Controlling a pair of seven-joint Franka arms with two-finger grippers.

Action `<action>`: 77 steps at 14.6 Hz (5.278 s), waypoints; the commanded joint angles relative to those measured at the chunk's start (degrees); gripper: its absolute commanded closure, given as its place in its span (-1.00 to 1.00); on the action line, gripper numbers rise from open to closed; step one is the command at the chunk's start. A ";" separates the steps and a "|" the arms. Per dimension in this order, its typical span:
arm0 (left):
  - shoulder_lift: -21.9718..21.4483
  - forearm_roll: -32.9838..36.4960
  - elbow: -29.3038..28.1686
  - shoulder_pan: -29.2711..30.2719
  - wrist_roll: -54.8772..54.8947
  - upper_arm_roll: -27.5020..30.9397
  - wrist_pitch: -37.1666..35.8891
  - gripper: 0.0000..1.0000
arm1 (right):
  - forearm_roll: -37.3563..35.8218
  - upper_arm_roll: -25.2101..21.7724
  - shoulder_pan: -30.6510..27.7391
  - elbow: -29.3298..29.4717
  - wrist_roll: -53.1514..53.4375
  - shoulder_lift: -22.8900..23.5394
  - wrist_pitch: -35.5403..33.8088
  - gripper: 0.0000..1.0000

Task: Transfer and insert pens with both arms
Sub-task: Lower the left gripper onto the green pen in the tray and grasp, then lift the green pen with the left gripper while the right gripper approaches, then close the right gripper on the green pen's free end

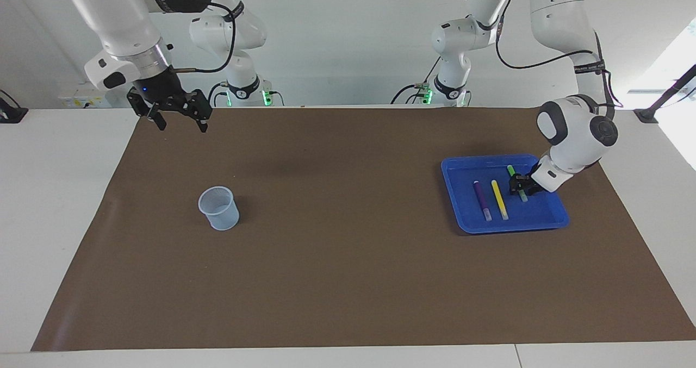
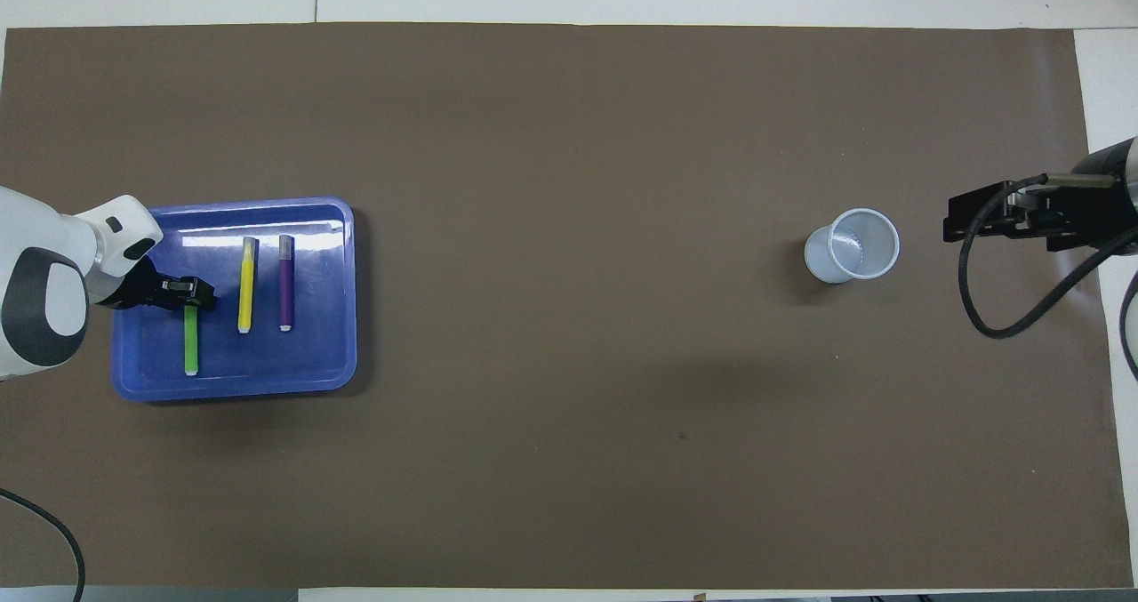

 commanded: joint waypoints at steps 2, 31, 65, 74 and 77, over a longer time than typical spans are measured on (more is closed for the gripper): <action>0.84 0.55 0.29 0.31 0.53 -0.08 1.02 0.78 | 0.53 0.30 -0.63 -0.40 -1.25 -0.53 -0.80 -1.00; -4.25 -37.65 27.11 -7.68 -88.45 -11.86 -35.83 1.00 | 19.74 5.39 1.65 -2.94 7.18 -1.14 8.24 -1.00; -15.86 -72.75 2.92 -24.03 -97.02 -12.30 -3.82 1.00 | 28.65 5.31 15.98 -3.65 16.07 1.05 17.39 -0.96; -15.95 -73.19 2.92 -24.12 -97.02 -12.30 -2.94 1.00 | 28.56 5.31 16.16 -3.65 16.16 1.14 18.88 1.00; -15.95 -73.28 2.92 -24.03 -97.11 -12.30 -2.94 1.00 | 27.51 5.31 16.16 -3.65 16.07 1.23 19.41 1.00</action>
